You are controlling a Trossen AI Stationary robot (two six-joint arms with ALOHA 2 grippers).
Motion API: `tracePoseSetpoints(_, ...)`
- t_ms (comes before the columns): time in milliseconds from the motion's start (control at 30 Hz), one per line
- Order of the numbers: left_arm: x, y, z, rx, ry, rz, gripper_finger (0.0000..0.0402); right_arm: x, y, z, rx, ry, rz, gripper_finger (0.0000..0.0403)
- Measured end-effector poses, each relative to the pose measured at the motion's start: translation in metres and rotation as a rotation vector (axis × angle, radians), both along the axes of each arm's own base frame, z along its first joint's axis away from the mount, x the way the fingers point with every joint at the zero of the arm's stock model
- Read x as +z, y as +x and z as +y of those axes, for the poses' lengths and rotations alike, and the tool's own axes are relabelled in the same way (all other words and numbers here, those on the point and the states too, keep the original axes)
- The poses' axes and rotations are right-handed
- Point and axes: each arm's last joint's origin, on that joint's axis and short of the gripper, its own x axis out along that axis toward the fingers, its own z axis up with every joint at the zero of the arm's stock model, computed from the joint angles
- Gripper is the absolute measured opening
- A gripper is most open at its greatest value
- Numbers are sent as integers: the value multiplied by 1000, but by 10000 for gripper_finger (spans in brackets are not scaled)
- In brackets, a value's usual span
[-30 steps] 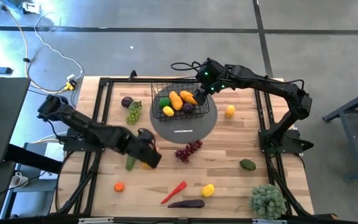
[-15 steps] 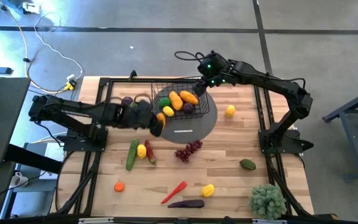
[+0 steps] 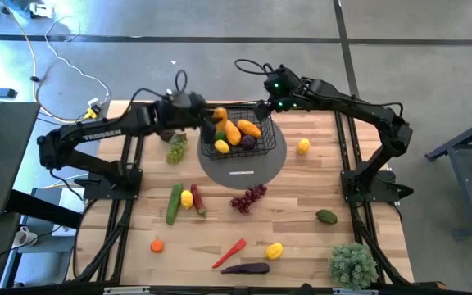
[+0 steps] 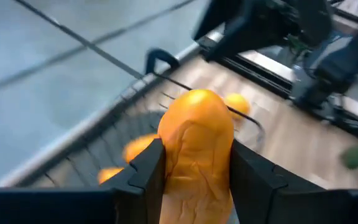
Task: Build produce basket
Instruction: Put the mango into the wire basket
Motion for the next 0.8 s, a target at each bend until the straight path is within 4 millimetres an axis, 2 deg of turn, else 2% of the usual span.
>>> tracePoseSetpoints(200, -1, -8, 31, -54, 188, 79, 129, 0, 0, 0, -37, 7, -7, 277)
tracePoseSetpoints(433, -15, 1, 56, -242, 426, 197, 133, 0, -1, -2, -127, -5, -11, 277)
tracePoseSetpoints(800, -56, 23, 72, -353, 443, 326, 147, 0, -2, -2, -185, 1, -21, 277)
